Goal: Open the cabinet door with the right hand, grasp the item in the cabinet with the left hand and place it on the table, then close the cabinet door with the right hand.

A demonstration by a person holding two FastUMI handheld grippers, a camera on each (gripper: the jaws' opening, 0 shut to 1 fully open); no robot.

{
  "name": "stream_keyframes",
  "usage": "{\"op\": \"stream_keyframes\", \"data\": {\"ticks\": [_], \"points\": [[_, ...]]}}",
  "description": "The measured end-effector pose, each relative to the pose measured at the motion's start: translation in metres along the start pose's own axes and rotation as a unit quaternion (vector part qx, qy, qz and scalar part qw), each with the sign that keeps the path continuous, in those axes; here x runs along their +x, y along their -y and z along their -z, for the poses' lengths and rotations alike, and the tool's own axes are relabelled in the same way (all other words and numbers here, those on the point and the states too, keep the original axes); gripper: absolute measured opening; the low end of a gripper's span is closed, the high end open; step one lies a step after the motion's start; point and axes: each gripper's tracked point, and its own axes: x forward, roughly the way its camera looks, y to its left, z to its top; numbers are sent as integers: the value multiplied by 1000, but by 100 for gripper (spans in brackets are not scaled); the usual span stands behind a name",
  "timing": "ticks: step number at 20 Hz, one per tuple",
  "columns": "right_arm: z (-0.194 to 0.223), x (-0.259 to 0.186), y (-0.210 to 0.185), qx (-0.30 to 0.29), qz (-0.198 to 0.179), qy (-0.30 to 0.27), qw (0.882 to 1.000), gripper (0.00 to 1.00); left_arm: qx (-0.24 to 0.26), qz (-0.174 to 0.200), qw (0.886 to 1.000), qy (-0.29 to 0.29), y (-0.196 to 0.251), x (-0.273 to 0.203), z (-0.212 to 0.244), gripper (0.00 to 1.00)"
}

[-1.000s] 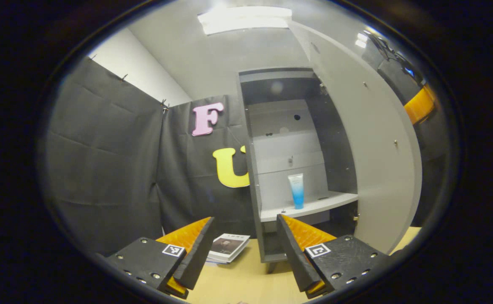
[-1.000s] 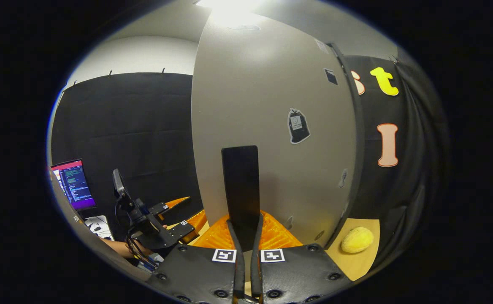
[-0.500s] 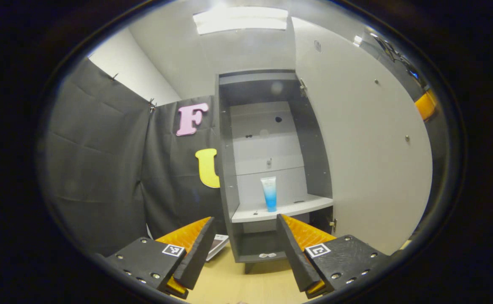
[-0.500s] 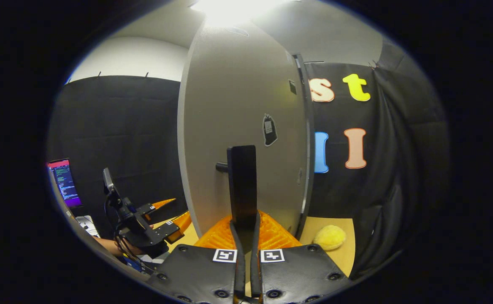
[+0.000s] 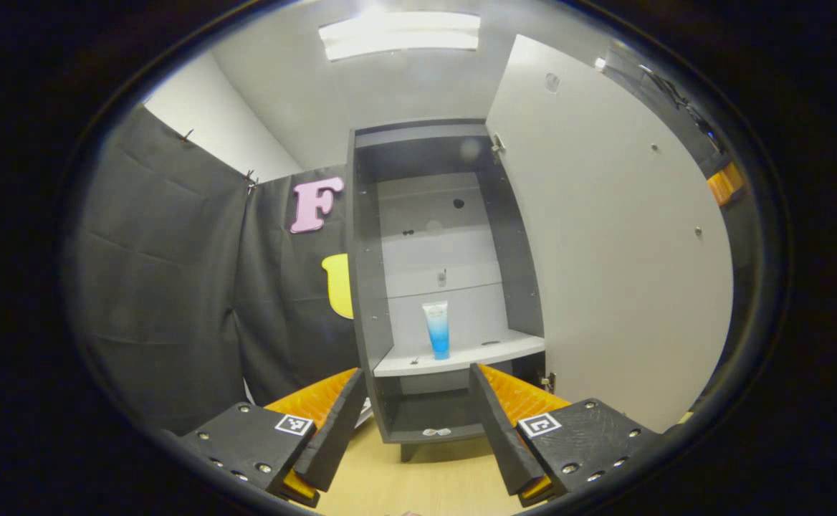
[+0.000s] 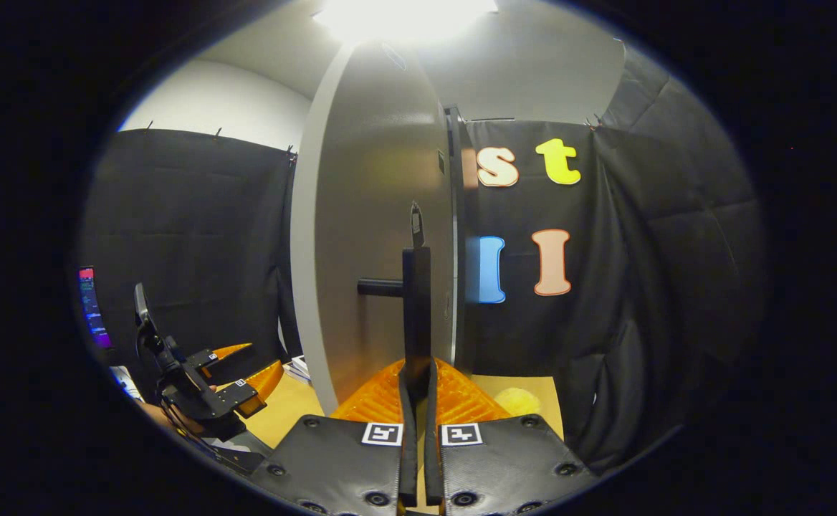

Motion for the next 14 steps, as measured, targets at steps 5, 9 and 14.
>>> {"op": "stream_keyframes", "data": {"ticks": [5, 9, 14], "points": [[4, -1, 3, 18, 1, -6, 1000, 6, 8, -1, 1000, 3, 10, -2, -9, 88], [5, -21, 4, 18, -12, -3, 1000, 15, 10, 2, 1000, 14, 21, 4, -24, 88], [14, -61, 47, 25, 53, 15, 998, 51, 3, 15, 1000, 12, 34, 29, -38, 88]]}}
